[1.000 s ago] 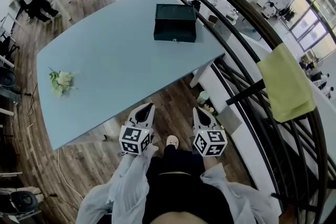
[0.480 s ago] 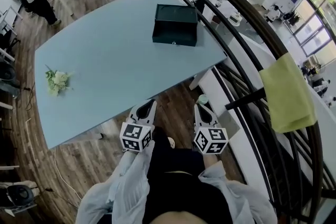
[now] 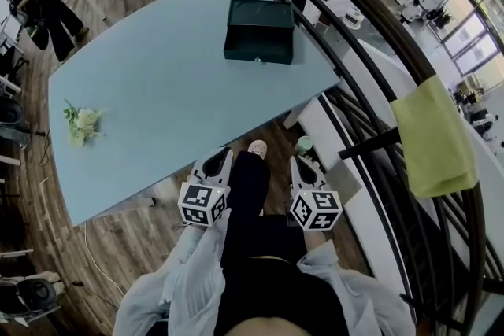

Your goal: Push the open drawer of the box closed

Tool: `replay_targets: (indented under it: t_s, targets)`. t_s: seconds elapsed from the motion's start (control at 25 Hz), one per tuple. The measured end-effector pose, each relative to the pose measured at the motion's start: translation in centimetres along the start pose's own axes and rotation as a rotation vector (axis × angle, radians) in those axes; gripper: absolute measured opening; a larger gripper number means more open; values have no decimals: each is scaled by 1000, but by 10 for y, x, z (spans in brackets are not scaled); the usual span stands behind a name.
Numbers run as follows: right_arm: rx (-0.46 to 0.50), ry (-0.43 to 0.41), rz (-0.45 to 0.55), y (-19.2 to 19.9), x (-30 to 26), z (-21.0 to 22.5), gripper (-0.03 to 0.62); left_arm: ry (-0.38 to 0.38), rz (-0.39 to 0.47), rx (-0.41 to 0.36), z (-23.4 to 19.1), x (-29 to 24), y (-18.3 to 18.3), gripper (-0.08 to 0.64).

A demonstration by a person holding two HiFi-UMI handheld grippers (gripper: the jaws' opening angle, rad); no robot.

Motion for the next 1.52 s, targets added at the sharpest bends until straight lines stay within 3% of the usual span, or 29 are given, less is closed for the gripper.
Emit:
replay_targets:
  t_s: [0.4,1.04,1.52]
  targets:
    - [11,-14,-14,-21,-36,16,8,2,2,2,-10,-45,-14,18]
    - [1,8,-32,-86,-101,62,8,13,-14,8,-26,-137,-62,18]
    - [-14,19,-79,-106,-146,97,8,-1,-57,15,-45,-194,-67,18]
Point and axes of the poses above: the fingertips, and each gripper's own axes: x backward along the fingers, z to its right, y out of its underside, the point moved 4 cm from there along x, backward along the fingers, and after that the axes turned 14 degrees about -y, right-handed, at the moved point
